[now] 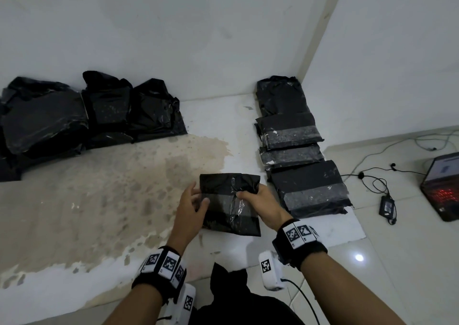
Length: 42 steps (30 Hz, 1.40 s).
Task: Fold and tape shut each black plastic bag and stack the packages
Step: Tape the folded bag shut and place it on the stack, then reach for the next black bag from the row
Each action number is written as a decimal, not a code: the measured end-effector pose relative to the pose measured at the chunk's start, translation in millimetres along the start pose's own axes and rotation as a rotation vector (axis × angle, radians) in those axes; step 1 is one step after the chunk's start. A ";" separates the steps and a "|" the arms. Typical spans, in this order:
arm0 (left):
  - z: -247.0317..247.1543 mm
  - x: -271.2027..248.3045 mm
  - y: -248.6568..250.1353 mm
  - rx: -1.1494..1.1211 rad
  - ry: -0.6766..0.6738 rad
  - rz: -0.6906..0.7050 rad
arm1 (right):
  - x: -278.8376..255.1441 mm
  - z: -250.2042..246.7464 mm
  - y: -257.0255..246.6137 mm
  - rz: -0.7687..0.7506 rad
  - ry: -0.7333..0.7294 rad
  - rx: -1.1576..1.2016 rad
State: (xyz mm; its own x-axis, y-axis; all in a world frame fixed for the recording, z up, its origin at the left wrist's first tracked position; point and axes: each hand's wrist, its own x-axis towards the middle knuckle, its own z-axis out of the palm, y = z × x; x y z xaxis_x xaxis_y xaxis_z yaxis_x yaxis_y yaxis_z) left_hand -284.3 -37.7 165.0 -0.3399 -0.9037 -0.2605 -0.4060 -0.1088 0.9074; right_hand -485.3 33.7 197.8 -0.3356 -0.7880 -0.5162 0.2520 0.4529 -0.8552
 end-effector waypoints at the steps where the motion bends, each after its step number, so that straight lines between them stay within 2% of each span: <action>1: 2.0 2.3 3.8 -0.055 0.007 -0.048 | -1.6 -4.1 -5.6 0.010 -0.018 0.051; 5: 10.7 14.4 21.7 -0.273 -0.110 -0.316 | -8.0 -23.8 -27.0 0.048 -0.050 0.200; 7: 17.4 17.8 35.6 -0.414 -0.180 -0.340 | -8.1 -33.2 -33.3 0.049 -0.029 0.272; 11: 28.6 30.2 61.4 -0.616 -0.044 -0.368 | -12.4 -43.9 -40.9 0.008 -0.120 0.564; 13: 33.8 37.3 69.7 -0.645 0.016 -0.313 | -13.2 -40.3 -39.5 -0.005 -0.096 0.495; 15: 37.8 39.2 77.1 -0.550 -0.002 -0.223 | -12.2 -30.9 -36.6 -0.011 0.005 0.369; 18: 38.8 35.4 76.6 -0.349 -0.099 -0.079 | -9.0 -28.1 -36.3 -0.044 0.182 0.337; 19: 37.3 32.5 68.2 -0.219 -0.116 -0.036 | -8.4 -32.5 -37.3 -0.063 0.230 0.341; 22: 28.3 22.8 18.5 0.365 -0.140 0.105 | -12.5 -62.5 -38.9 -0.117 0.405 0.373; 24: 22.9 12.0 -22.5 0.709 -0.256 0.201 | -21.2 -89.0 -37.0 -0.148 0.517 0.398; 25: 21.0 5.4 -36.5 0.829 -0.297 0.248 | -26.0 -103.5 -34.3 -0.166 0.571 0.393; 27: 17.5 -3.0 -54.2 0.957 -0.274 0.361 | -33.2 -130.7 -24.4 -0.160 0.663 0.365; 30: 20.0 -5.4 -61.7 1.018 -0.212 0.441 | -36.9 -157.5 -2.5 -0.077 0.798 0.185; 35: 22.3 -7.5 -64.6 1.069 -0.190 0.449 | -46.4 -157.0 4.2 0.009 1.003 -0.372; 37: 22.1 -8.0 -65.2 1.073 -0.176 0.459 | -52.3 -149.2 0.2 -0.041 1.091 -0.520; 38: 22.5 -8.9 -66.3 1.073 -0.165 0.467 | -52.6 -145.9 1.4 -0.113 1.123 -0.604; 40: 23.8 -8.7 -67.6 1.071 -0.143 0.481 | -47.3 -139.3 5.1 -0.273 1.096 -0.817; 42: 24.3 -7.9 -68.0 1.052 -0.132 0.491 | -37.3 -131.2 9.2 -0.344 0.930 -1.015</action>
State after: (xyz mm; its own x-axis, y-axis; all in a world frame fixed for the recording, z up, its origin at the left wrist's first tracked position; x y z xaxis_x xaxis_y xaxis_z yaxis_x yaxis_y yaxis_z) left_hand -274.7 -13.1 97.3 -0.7162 -0.6963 -0.0463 -0.6878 0.6932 0.2154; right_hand -589.5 122.0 203.1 -0.8117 -0.5412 0.2196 -0.5810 0.7098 -0.3984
